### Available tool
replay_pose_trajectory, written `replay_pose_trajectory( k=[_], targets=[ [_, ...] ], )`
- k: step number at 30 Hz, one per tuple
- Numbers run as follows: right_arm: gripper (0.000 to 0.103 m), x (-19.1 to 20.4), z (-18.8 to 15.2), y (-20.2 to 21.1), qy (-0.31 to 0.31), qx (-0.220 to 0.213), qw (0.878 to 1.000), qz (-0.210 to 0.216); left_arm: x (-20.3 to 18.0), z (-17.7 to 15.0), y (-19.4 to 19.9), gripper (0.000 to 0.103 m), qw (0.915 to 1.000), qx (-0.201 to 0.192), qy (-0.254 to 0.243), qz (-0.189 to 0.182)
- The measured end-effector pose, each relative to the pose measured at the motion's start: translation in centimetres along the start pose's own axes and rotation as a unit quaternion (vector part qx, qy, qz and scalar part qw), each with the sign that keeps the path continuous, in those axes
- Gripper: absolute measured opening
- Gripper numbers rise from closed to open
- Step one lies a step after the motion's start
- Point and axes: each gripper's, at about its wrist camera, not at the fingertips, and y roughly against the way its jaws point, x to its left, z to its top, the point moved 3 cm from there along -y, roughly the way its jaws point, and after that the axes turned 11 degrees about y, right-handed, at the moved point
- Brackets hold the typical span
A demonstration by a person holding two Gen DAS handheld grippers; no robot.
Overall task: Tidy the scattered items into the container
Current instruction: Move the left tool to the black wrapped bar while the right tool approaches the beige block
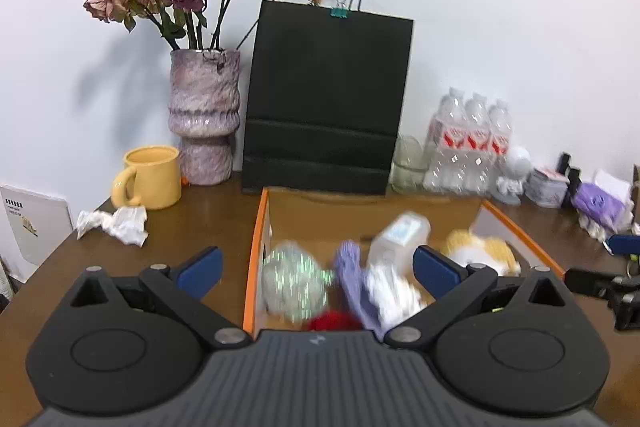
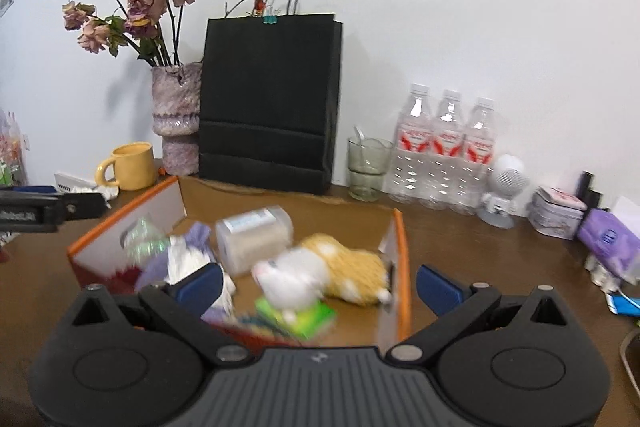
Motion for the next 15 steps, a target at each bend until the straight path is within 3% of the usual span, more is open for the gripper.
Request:
replay_pose_trajectory(
  k=[9, 15],
  targets=[
    [0.103, -1.9, -7.6, 1.1, -0.023, 0.075, 0.997, -0.014, 0.3, -5.7, 2.5, 0.103, 0.9976, 0.069, -0.003, 0.011],
    [0.101, -2.4, -10.9, 0.3, -0.02, 0.097, 0.995, -0.004, -0.7, -9.5, 3.6, 0.103, 0.9937, 0.108, -0.014, 0.027]
  ],
)
